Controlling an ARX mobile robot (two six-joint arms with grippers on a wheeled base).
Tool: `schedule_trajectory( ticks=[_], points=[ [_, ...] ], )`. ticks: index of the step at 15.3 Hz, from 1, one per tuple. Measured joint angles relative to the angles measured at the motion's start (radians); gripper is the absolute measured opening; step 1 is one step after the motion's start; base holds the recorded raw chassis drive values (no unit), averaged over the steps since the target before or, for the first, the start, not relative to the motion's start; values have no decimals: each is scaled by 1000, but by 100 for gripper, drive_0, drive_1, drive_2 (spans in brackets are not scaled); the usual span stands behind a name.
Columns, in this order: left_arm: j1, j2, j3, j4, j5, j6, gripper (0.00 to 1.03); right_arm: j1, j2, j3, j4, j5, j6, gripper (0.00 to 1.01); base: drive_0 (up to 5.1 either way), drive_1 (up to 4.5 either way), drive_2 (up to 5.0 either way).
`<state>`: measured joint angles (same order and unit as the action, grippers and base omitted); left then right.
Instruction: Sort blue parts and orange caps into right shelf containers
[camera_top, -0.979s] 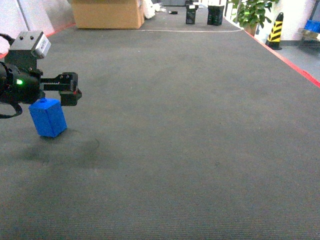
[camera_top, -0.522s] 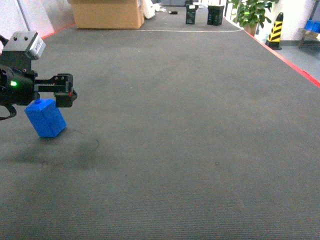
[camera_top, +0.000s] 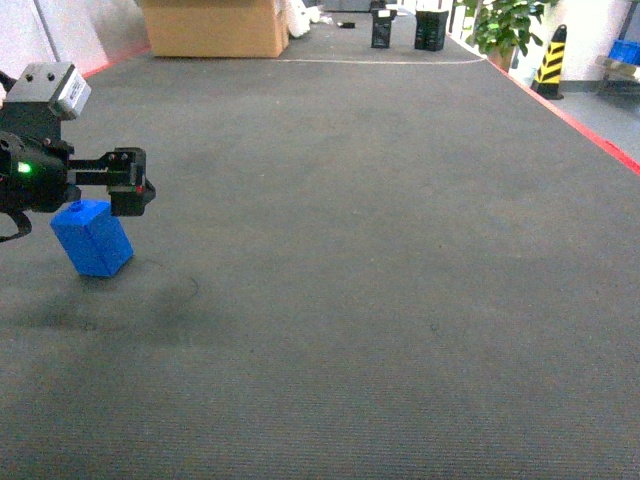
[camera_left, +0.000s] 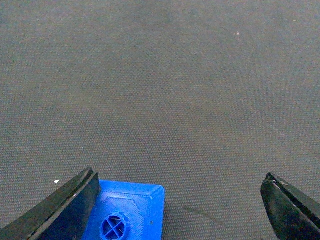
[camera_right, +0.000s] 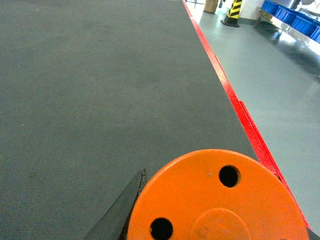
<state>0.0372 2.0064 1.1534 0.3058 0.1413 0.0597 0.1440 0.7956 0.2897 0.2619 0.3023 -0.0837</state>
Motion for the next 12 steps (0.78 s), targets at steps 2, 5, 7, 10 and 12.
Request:
schedule_trajectory(
  ticks=[2, 5, 7, 10, 12],
  points=[
    [6, -5, -8, 9, -9, 3, 98, 0, 0, 0, 0, 0, 0, 44, 0, 0, 0],
    [20, -2, -29, 17, -22, 28, 98, 0, 0, 0, 0, 0, 0, 44, 0, 0, 0],
    [26, 25, -30, 21, -38, 47, 98, 0, 0, 0, 0, 0, 0, 44, 0, 0, 0],
    [30, 40, -63, -14, -32, 76, 75, 0, 0, 0, 0, 0, 0, 44, 0, 0, 0],
    [32, -4, -91, 19, -20, 71, 47, 0, 0, 0, 0, 0, 0, 44, 0, 0, 0]
  ],
)
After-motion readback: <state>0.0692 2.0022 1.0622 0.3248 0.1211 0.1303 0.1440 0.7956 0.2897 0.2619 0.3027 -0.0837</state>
